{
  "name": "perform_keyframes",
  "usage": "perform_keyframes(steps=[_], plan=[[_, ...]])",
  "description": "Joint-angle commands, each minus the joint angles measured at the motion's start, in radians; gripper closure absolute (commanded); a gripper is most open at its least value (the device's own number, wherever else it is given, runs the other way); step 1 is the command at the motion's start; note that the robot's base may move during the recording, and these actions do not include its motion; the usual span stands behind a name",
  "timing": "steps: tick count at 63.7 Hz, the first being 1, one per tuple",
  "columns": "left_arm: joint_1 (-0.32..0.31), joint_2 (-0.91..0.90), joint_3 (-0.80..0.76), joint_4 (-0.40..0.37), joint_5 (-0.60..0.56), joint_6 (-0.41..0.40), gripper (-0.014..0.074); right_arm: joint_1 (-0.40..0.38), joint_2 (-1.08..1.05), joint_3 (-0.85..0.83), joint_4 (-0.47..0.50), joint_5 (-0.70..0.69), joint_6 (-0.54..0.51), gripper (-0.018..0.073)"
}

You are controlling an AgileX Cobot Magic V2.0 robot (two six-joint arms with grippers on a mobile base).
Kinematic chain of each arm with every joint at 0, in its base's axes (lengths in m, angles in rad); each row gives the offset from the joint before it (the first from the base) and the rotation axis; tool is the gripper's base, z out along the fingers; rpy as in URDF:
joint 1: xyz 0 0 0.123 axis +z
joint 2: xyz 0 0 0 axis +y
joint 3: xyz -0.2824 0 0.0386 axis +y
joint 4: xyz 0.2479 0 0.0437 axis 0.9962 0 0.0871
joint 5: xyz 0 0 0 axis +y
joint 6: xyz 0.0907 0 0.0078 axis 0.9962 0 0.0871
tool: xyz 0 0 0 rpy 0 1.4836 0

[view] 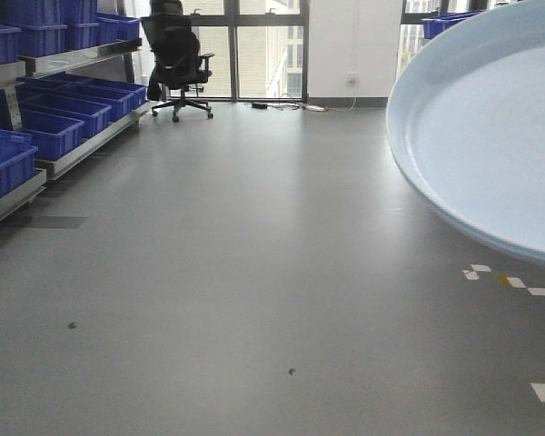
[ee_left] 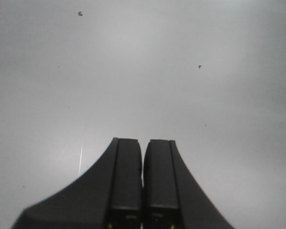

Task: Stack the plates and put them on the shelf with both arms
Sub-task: 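Drive the base to the blue-bin shelf holding the plates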

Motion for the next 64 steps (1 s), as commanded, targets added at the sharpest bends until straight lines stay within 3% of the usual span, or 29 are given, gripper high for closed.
perform_keyframes(steps=[1, 64], plan=[[-0.005, -0.002, -0.027, -0.007, -0.071, -0.006, 0.0514, -0.003, 0.000, -0.031, -0.011, -0.093, -0.001, 0.0502], [-0.005, -0.002, -0.027, -0.007, -0.071, -0.006, 0.0514, -0.003, 0.000, -0.031, -0.011, -0.093, -0.001, 0.0502]])
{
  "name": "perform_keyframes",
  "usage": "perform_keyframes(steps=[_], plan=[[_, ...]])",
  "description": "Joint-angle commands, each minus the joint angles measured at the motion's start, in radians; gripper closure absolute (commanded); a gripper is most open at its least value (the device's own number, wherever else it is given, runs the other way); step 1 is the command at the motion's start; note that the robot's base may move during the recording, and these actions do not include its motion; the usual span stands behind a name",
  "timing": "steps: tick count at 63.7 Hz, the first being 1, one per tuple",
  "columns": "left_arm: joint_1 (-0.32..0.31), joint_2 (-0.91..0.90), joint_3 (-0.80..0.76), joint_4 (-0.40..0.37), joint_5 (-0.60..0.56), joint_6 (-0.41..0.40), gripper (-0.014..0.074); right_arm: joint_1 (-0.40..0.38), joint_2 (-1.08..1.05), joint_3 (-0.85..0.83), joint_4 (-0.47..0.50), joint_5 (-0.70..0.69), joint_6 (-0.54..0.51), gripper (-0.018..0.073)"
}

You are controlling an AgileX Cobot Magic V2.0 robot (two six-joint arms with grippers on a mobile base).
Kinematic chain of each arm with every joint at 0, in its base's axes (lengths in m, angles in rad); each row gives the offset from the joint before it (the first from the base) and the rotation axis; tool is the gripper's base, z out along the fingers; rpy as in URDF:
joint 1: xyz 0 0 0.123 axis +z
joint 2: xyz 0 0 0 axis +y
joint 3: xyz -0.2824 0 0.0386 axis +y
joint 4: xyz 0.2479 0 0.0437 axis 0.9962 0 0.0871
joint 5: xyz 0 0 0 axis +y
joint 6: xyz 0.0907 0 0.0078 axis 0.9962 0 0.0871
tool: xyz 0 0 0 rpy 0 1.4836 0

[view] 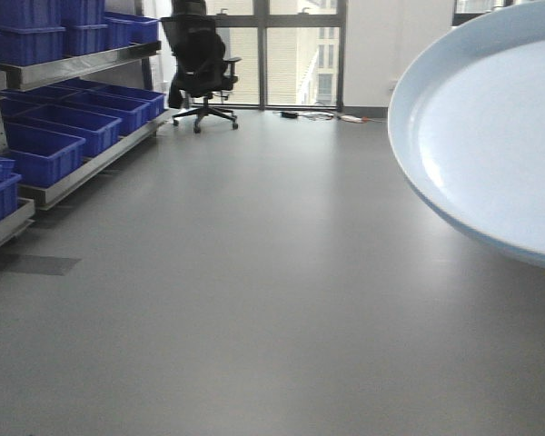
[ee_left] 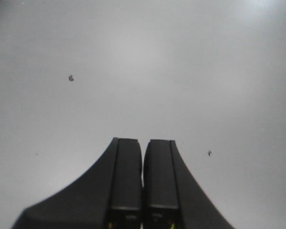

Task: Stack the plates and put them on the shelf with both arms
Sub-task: 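Drive the base to the blue-bin shelf holding the plates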

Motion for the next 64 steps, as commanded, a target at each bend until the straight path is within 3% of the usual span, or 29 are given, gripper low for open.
perform_keyframes(steps=[1, 64], plan=[[-0.005, -0.002, -0.027, -0.007, -0.071, -0.006, 0.0514, -0.003, 0.000, -0.031, -0.011, -0.093, -0.001, 0.0502], [-0.005, -0.002, -0.027, -0.007, -0.071, -0.006, 0.0514, -0.003, 0.000, -0.031, -0.011, -0.093, -0.001, 0.0502]])
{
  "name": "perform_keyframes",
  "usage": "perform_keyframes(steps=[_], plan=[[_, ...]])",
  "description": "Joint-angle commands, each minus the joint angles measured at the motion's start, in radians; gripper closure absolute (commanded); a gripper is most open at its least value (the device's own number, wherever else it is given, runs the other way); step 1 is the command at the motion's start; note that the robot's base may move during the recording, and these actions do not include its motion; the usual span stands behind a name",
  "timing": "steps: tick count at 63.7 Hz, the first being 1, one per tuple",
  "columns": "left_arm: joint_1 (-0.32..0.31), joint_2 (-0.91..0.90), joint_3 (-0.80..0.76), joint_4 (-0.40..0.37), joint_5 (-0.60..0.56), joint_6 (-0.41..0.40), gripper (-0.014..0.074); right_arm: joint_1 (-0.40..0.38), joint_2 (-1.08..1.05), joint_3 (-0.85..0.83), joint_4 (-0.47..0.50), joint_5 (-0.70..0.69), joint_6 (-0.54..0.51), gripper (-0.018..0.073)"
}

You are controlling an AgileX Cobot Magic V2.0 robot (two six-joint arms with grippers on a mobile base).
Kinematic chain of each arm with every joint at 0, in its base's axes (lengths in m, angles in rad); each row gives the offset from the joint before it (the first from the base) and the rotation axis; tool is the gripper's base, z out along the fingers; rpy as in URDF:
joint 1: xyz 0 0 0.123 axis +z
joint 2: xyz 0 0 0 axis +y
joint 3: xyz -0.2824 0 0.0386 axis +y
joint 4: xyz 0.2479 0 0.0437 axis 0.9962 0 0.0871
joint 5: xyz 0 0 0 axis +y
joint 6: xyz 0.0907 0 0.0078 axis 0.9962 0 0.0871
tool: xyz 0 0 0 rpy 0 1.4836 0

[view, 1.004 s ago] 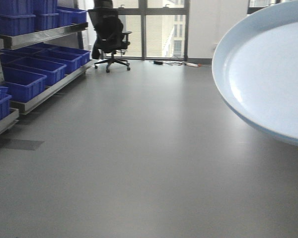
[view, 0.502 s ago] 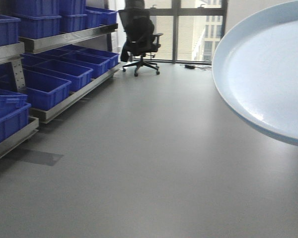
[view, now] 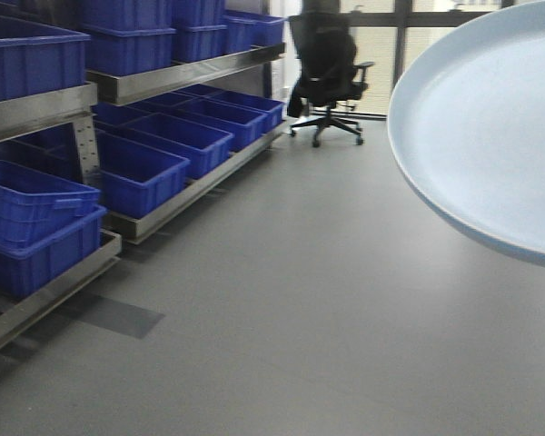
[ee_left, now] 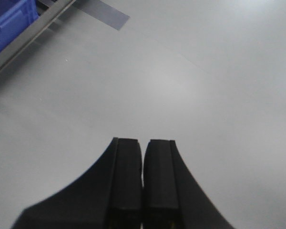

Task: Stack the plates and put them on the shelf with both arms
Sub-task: 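Drive the base to the blue-bin shelf holding the plates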

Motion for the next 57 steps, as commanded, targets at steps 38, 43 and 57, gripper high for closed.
perform_keyframes(steps=[38, 43, 57], plan=[[-0.005, -0.002, -0.027, -0.007, -0.071, -0.006, 0.0514, -0.003, 0.000, -0.031, -0.011, -0.092, -0.001, 0.0502], [-0.005, -0.002, -0.027, -0.007, -0.071, -0.006, 0.0514, -0.003, 0.000, -0.031, -0.011, -0.092, -0.001, 0.0502], [-0.005, -0.002, -0.027, -0.007, -0.071, -0.006, 0.0514, -0.003, 0.000, -0.031, -0.011, -0.092, -0.001, 0.0502]])
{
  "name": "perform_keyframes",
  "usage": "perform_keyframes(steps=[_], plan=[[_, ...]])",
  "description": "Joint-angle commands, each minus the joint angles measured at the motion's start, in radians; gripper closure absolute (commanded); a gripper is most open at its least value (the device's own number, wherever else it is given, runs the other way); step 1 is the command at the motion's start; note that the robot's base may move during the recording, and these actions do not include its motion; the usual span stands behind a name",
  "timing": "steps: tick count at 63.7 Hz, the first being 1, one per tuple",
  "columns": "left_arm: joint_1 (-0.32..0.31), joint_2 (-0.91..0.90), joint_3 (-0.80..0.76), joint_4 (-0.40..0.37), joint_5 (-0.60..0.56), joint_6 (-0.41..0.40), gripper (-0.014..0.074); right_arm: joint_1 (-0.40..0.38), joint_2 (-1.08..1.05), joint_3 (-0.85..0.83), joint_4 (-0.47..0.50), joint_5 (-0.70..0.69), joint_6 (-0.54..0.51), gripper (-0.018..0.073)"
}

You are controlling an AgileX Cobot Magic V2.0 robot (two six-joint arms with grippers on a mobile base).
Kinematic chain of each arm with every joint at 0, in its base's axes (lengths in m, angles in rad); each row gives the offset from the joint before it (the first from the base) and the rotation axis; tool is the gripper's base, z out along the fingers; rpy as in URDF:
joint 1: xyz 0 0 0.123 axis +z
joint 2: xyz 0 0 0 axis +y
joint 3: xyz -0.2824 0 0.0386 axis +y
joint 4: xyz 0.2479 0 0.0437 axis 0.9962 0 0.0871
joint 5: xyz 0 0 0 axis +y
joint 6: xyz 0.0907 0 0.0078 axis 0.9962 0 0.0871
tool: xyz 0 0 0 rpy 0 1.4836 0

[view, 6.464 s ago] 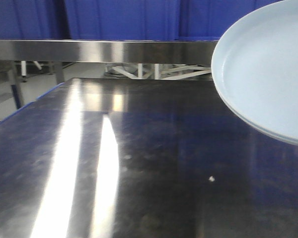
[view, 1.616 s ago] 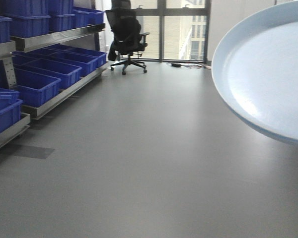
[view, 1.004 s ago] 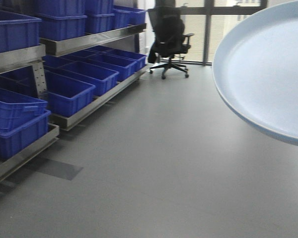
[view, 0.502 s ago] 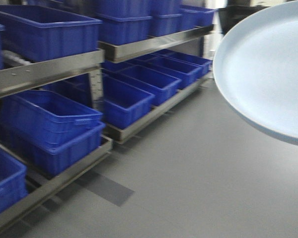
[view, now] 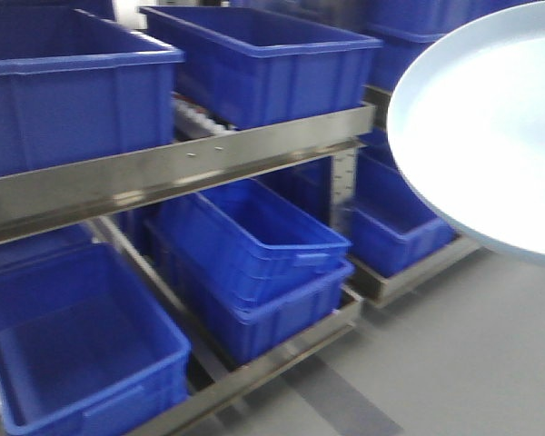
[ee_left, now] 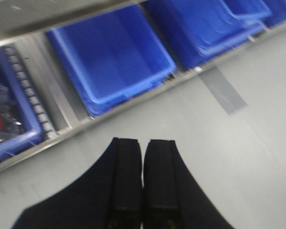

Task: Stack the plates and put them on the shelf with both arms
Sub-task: 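Drive the base to the blue-bin shelf holding the plates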

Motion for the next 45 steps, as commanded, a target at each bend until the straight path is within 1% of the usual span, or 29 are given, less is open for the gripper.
perform_keyframes(steps=[1, 45], plan=[[-0.005, -0.002, -0.027, -0.006, -0.071, -0.006, 0.0514, -0.003, 0.000, -0.031, -0.011, -0.092, -0.001, 0.0502], [-0.005, -0.002, -0.027, -0.006, -0.071, -0.006, 0.0514, -0.003, 0.000, -0.031, -0.011, -0.092, -0.001, 0.0502]])
